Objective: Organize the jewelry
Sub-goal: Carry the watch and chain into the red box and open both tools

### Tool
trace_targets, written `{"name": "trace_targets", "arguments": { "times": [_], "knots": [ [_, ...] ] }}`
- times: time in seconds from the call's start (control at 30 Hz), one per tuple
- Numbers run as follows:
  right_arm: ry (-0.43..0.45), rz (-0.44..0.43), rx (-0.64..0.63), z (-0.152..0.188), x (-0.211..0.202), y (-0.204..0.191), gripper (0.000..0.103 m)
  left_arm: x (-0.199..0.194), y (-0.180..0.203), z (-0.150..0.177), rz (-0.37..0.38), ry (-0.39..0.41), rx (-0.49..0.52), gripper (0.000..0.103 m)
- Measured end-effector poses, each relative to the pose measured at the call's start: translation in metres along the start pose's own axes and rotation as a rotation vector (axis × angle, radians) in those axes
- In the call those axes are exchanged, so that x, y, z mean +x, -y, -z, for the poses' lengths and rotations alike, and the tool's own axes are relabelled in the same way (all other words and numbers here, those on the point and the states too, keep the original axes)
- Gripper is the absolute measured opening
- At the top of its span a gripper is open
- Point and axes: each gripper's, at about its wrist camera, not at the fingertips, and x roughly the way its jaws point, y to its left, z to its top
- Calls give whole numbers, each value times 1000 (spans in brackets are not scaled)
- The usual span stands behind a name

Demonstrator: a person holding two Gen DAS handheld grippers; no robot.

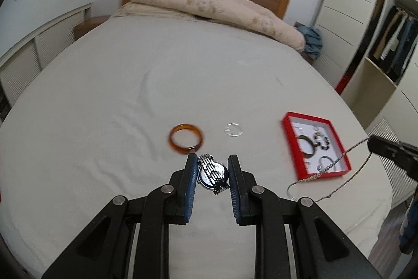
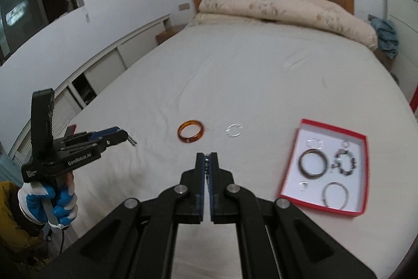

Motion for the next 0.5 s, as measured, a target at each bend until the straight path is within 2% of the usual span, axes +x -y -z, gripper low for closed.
{"name": "trace_targets", "arguments": {
  "times": [0.27,0.5],
  "knots": [
    [86,104,54,-22,-39,79,2,54,96,-25,97,-50,117,23],
    [101,168,90,-36,-28,150,2,127,186,-33,190,-130,206,23]
  ]
}}
